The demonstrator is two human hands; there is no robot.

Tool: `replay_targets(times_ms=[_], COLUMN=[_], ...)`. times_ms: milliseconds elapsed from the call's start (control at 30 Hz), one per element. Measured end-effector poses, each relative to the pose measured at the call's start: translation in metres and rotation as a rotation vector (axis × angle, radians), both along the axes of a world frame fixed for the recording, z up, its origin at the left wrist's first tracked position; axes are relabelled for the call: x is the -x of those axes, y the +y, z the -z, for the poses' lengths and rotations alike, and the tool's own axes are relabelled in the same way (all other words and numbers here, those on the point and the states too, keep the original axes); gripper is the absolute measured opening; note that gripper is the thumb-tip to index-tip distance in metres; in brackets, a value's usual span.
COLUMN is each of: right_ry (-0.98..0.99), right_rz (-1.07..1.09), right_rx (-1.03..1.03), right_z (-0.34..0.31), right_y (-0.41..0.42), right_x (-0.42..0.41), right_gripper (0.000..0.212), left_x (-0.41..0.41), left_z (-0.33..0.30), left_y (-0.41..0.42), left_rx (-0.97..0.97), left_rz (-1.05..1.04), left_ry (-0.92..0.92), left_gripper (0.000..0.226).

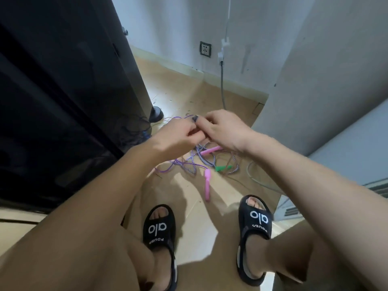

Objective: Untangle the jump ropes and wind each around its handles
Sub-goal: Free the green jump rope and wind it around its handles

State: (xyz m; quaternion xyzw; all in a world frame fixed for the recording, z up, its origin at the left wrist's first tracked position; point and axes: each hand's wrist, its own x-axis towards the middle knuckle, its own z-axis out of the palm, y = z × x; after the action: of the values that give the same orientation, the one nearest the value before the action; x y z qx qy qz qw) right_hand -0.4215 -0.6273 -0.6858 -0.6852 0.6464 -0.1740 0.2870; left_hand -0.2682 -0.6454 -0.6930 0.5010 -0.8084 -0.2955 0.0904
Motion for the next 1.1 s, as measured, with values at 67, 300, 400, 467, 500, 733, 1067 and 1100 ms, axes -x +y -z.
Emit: replay_targets(times_ms=[67, 300, 400, 467, 500, 733, 1067, 1100], right_ry=[0.134, 0.352, -0.175, -0.489, -0.581, 0.034, -0.373, -0.410], right_rz=[-0.007, 0.110, 0.042, 0.025, 0.013, -0.076, -0.025, -0.072], right_rx=[0.088, -0.152, -0.297, -0.380, -0.403, 0.016, -0.277, -0.292], right_z=[0.003, 0.029, 0.033, 0.030, 0.030, 0.021, 0.018, 0.017], right_y=[-0.011, -0.029, -0.022, -0.019, -0.017, -0.023, -0.011, -0.009], right_x=[0.017, 0.072, 0.046, 0.026, 0.019, 0.046, 0.038, 0.031], right_gripper=[0.037, 0.023, 0.037, 0.035, 0.034, 0.033, 0.030, 0.033], left_x=[-0.006, -0.020, -0.007, -0.001, 0.001, -0.013, -0.006, -0.003], left_z=[0.007, 0.023, 0.021, 0.019, 0.018, 0.021, 0.014, 0.012], left_y=[-0.007, -0.020, -0.017, -0.015, -0.015, -0.012, -0.007, -0.006], left_rx=[-0.004, -0.011, 0.004, 0.016, 0.018, -0.130, -0.095, -0.085], left_rz=[0.024, -0.031, -0.003, 0.011, 0.014, -0.019, 0.009, 0.015], left_ry=[-0.011, -0.032, -0.037, -0.047, -0.051, -0.049, -0.039, -0.024], left_gripper=[0.046, 0.047, 0.046, 0.039, 0.035, 0.047, 0.044, 0.041])
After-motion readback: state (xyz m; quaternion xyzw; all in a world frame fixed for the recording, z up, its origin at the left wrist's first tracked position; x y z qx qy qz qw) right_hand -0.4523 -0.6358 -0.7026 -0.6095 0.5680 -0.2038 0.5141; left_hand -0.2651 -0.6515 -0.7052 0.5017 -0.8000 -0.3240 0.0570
